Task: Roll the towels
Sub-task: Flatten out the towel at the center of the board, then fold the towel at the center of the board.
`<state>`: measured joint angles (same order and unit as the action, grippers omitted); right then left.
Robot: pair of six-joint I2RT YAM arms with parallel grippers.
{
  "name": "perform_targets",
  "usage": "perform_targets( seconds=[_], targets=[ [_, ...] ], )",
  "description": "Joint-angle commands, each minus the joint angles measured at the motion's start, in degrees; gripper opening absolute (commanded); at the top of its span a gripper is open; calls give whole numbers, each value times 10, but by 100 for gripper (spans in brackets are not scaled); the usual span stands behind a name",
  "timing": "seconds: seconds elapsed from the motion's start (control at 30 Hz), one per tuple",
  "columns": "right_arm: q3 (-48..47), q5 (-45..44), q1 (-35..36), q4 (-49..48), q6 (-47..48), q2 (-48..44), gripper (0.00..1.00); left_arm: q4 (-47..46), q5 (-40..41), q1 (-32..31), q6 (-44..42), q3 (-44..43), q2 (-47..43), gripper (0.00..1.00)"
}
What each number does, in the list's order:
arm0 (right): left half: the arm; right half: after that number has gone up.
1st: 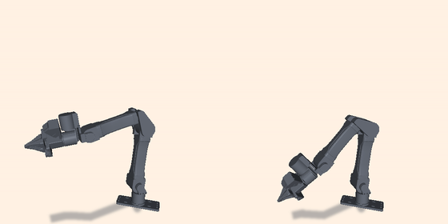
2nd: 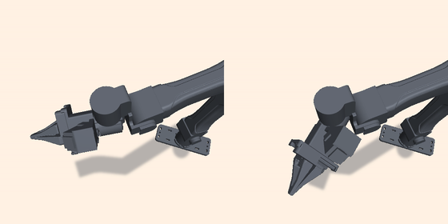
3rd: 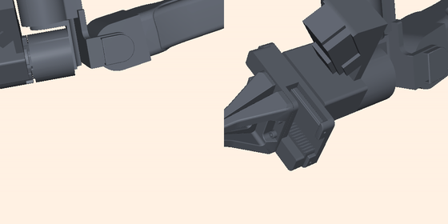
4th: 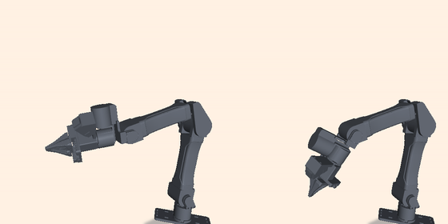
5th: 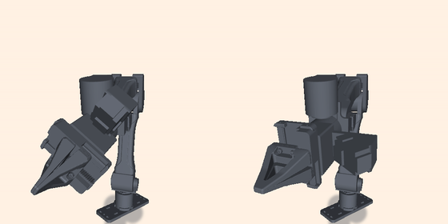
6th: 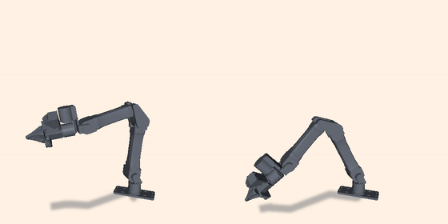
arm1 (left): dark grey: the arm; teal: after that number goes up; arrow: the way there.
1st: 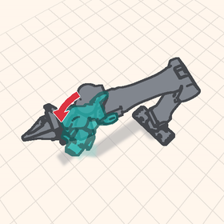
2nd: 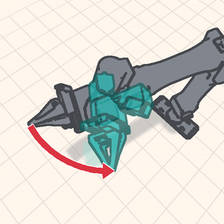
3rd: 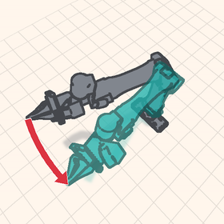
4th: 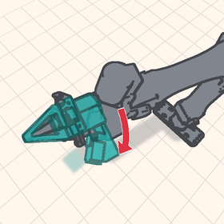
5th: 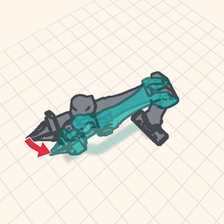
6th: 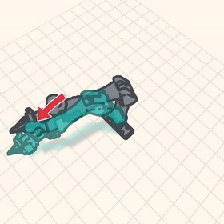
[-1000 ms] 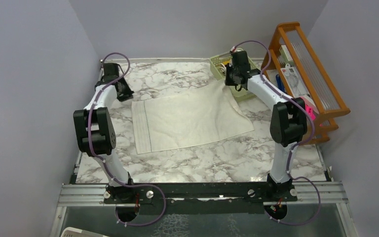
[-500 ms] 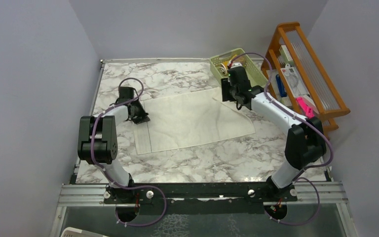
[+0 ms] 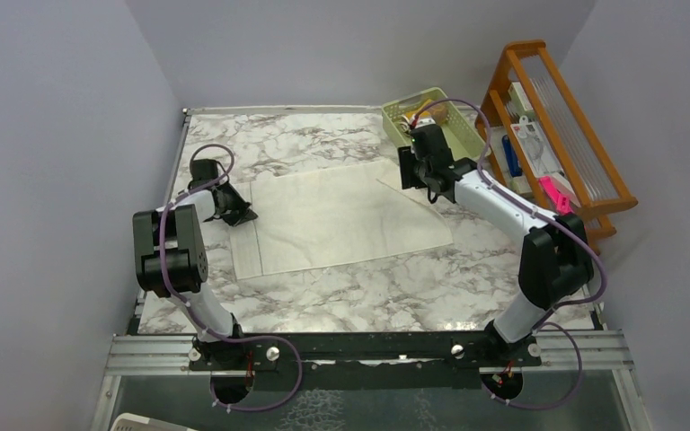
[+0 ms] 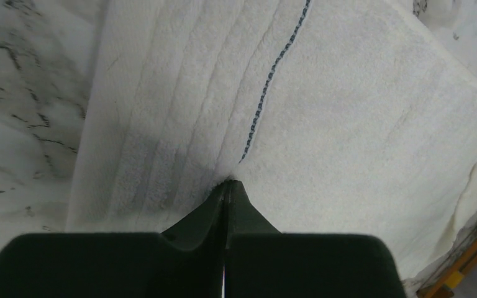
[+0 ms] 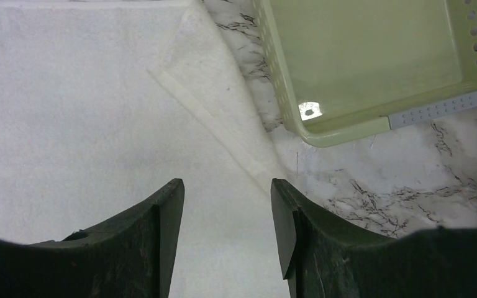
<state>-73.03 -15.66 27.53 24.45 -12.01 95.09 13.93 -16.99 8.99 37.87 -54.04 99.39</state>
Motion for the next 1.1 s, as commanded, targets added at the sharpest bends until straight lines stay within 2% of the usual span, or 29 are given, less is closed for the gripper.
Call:
perform_targets(
  seconds=[0.0, 0.13, 0.27, 0.4, 0.53, 0.6, 0.77, 0.93, 1.07],
  targets=[
    [-23, -12, 1, 3, 7, 19, 55, 96, 88, 42, -54, -10, 31, 0],
    [-26, -7, 1, -1, 2, 28, 57, 110, 88, 85, -76, -22, 33, 0],
    [-49, 46, 0, -23, 58, 57, 63, 111, 52, 98, -99, -38, 42, 0],
    [-124, 105, 0, 10, 79, 124, 63, 110, -8, 98, -120, -61, 53, 0],
    [-171, 180, 1, -25, 101, 166, 63, 113, -4, 98, -127, -76, 35, 0],
    [-213, 202, 3, -12, 113, 195, 63, 113, -3, 98, -127, -79, 21, 1],
    [-297, 129, 66, 50, 186, 280, 61, 112, -3, 98, -126, -76, -2, 2],
    [-301, 90, 107, 49, 176, 319, 56, 108, -7, 98, -128, -68, -3, 2],
    [-302, 35, 112, 38, 149, 334, 44, 103, -8, 98, -130, -62, -1, 2]
  ],
)
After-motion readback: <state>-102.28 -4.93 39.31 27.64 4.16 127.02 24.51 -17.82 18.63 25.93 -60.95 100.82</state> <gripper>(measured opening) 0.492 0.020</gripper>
